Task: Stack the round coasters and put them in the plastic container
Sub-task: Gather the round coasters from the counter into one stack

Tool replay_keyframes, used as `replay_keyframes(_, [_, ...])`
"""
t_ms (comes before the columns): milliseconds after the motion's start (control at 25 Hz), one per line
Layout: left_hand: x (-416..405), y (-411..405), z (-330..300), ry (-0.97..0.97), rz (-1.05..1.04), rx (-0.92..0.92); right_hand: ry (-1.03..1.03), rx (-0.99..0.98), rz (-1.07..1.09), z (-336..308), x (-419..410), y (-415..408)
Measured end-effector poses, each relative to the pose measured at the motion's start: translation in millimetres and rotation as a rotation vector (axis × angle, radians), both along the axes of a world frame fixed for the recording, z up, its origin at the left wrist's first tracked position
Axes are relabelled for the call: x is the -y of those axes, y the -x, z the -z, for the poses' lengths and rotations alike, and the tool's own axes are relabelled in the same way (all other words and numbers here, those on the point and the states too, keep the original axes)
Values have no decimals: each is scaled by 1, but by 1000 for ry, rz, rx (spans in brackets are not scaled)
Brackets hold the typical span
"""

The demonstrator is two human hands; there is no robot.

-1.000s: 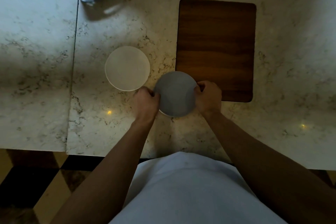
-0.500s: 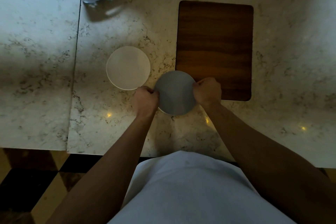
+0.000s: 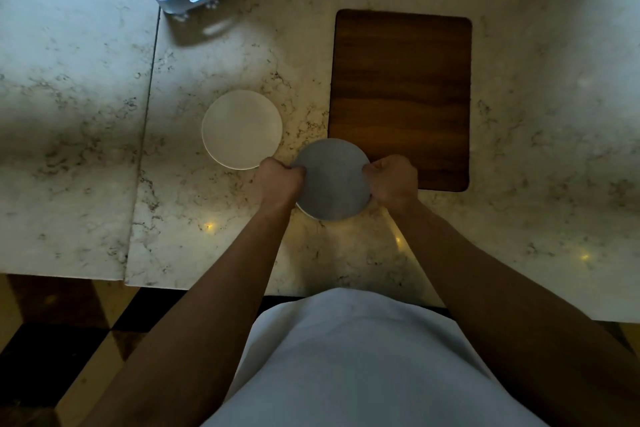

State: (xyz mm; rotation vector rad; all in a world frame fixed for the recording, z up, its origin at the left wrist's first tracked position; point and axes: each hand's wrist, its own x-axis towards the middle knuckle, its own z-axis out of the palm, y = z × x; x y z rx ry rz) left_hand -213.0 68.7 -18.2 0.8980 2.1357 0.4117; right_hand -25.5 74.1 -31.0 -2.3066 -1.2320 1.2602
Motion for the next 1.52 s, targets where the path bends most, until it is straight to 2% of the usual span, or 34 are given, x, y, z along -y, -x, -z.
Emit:
replay_keyframes(200, [5,-9,-3,-1,-19,61,-100,-57,-35,-2,6,-7])
replay_keyframes(520, [24,3,-10,-35,-177,155,-84,-186,-90,-7,18,-4])
replay_keyframes(800, [-4,65,-14,-87,-120,233,-134,-112,17,-11,6,56])
replay_keyframes(1080, [-50,140,-12,-70,38,212,-173,-105,161,-9,-19,133])
replay_keyframes(1240, [-66,167,-13,-72,10,210,-204,-128,128,-8,-41,160])
replay_keyframes(1520, [-88,182,-12,-33,30,217,-199,-42,76,-2,-73,172])
